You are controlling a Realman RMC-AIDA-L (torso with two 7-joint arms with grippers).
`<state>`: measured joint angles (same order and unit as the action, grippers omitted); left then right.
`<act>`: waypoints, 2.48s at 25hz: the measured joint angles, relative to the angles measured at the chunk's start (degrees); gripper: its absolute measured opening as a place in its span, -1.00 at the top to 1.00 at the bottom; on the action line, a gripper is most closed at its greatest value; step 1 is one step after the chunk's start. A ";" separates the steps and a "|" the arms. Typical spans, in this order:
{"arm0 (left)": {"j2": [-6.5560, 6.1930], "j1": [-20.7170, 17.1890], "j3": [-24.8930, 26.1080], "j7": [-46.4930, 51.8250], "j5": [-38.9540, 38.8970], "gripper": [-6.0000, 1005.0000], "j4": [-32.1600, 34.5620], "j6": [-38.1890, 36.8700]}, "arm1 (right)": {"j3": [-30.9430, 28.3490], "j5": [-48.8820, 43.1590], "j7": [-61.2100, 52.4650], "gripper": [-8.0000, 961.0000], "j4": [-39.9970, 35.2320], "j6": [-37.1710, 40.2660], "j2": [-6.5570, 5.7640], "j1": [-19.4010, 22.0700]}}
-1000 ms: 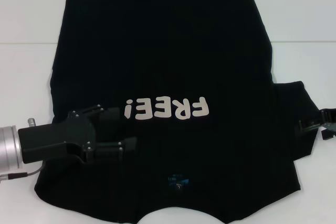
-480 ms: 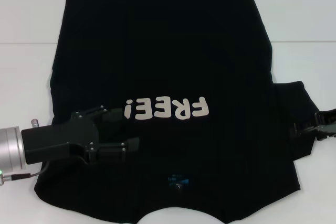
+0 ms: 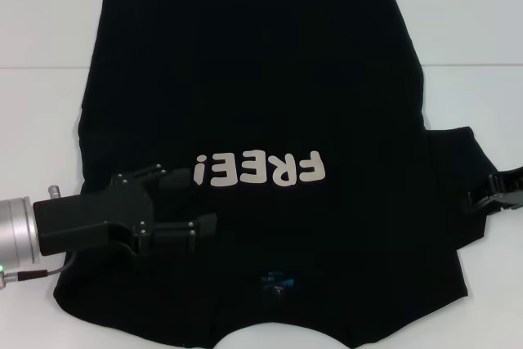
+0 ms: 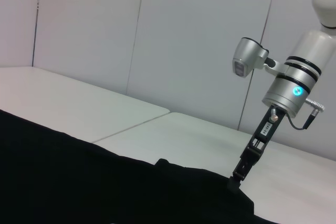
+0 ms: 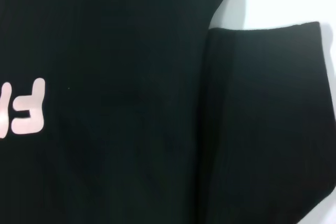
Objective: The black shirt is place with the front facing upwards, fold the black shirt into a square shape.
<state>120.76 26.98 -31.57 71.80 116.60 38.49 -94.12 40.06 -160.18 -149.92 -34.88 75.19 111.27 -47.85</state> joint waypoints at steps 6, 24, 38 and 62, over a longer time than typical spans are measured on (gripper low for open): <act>-0.09 0.00 0.02 0.03 0.01 -0.84 0.00 0.00 | 0.55 -0.07 -0.42 0.07 0.09 -0.52 0.00 -0.07; -0.26 -0.20 0.25 0.35 -0.01 -0.83 -0.09 -0.26 | -1.14 2.01 0.37 0.95 -5.95 0.81 -0.61 2.33; -0.44 0.00 0.23 0.53 0.04 -0.83 -0.09 -0.01 | -0.22 7.85 5.42 0.95 -10.92 2.07 -0.19 1.31; -0.55 0.00 0.55 0.70 -0.49 -0.83 -1.50 1.12 | 9.45 27.07 17.10 0.46 -7.66 2.87 4.30 -1.15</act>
<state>120.21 26.98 -31.02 72.50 116.10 36.99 -93.00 49.51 -133.10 -132.82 -42.54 78.06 115.57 -49.00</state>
